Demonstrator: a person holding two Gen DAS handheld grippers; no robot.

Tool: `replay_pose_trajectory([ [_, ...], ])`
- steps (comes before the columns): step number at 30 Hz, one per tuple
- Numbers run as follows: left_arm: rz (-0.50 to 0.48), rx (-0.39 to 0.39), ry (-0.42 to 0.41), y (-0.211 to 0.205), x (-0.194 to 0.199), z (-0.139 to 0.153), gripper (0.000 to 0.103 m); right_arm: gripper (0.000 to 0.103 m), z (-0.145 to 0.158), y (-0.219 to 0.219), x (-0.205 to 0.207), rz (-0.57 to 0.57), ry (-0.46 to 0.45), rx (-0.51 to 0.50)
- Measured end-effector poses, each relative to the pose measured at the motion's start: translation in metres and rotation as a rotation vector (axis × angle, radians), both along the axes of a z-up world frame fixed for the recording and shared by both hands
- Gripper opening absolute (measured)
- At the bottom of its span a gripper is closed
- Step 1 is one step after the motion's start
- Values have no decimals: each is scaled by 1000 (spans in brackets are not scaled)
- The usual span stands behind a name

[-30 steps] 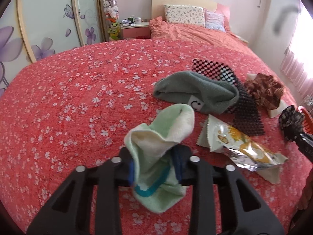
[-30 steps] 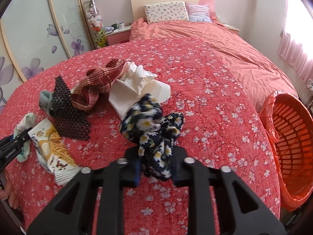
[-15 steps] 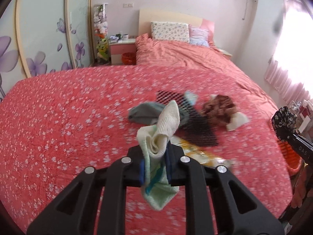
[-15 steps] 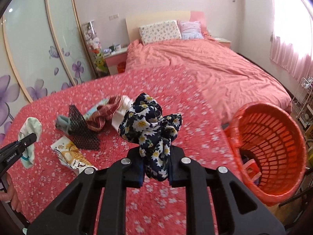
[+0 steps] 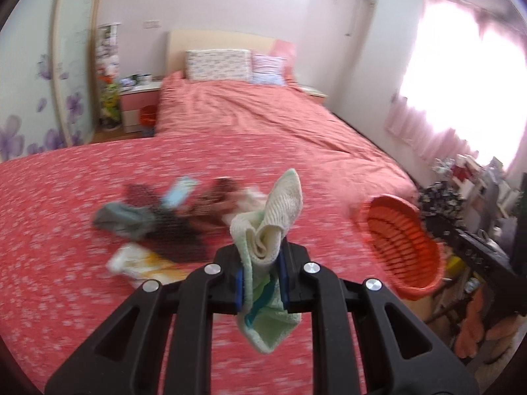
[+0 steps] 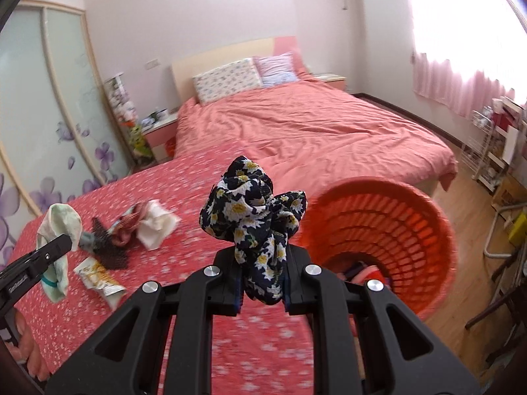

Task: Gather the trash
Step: 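Carry the sock and scrunchie over the orange basket and open both grippers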

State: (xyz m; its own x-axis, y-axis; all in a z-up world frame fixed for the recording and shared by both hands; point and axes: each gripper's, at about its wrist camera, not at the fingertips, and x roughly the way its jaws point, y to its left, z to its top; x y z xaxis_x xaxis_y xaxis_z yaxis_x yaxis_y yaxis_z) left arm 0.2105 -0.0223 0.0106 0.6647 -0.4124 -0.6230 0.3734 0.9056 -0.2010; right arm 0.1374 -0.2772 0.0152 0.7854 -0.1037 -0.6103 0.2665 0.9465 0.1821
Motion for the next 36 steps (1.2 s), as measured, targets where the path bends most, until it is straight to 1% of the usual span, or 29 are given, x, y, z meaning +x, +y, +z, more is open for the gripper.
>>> replay_pose_trajectory([
  [3, -69, -24, 3, -34, -4, 0, 17, 17, -3, -24, -5, -47, 5, 13],
  [4, -101, -28, 0, -53, -5, 1, 17, 17, -4, -33, -7, -62, 5, 16],
  [6, -138, -31, 2, -75, -6, -1, 17, 17, -8, -50, -9, -90, 10, 26],
  [9, -205, -48, 22, -119, -5, -6, 17, 17, -15, -73, -7, -121, 27, 59],
  [10, -235, -49, 30, -138, -4, -8, 17, 17, -18, -81, -6, -130, 32, 70],
  [14, -302, -28, 45, -189, 2, -20, 18, 19, -28, -106, -2, -154, 49, 94],
  [17, -331, -7, 67, -222, 10, -32, 19, 25, -35, -122, 1, -166, 58, 105],
  [18, -333, 0, 73, -229, 13, -36, 22, 25, -38, -127, 2, -171, 61, 107],
  [19, -334, 8, 82, -237, 17, -41, 24, 32, -39, -131, 2, -176, 61, 108],
  [20, -332, 16, 90, -244, 22, -46, 27, 36, -42, -135, 3, -183, 64, 109],
  [22, -325, 27, 104, -254, 29, -54, 38, 49, -46, -141, 2, -191, 68, 119],
  [23, -317, 31, 112, -257, 33, -58, 41, 52, -50, -143, 2, -193, 71, 124],
  [25, -305, 38, 126, -259, 39, -66, 51, 61, -54, -145, 2, -196, 78, 124],
  [27, -286, 52, 131, -253, 45, -71, 56, 66, -57, -145, 2, -200, 84, 114],
  [28, -284, 52, 133, -252, 45, -73, 59, 68, -58, -146, 2, -200, 87, 109],
  [30, -271, 63, 132, -248, 46, -76, 63, 68, -61, -145, 2, -201, 97, 106],
  [33, -247, 79, 125, -239, 47, -77, 66, 68, -61, -141, 1, -196, 105, 104],
  [36, -220, 106, 100, -221, 39, -74, 72, 68, -57, -133, -3, -185, 100, 81],
])
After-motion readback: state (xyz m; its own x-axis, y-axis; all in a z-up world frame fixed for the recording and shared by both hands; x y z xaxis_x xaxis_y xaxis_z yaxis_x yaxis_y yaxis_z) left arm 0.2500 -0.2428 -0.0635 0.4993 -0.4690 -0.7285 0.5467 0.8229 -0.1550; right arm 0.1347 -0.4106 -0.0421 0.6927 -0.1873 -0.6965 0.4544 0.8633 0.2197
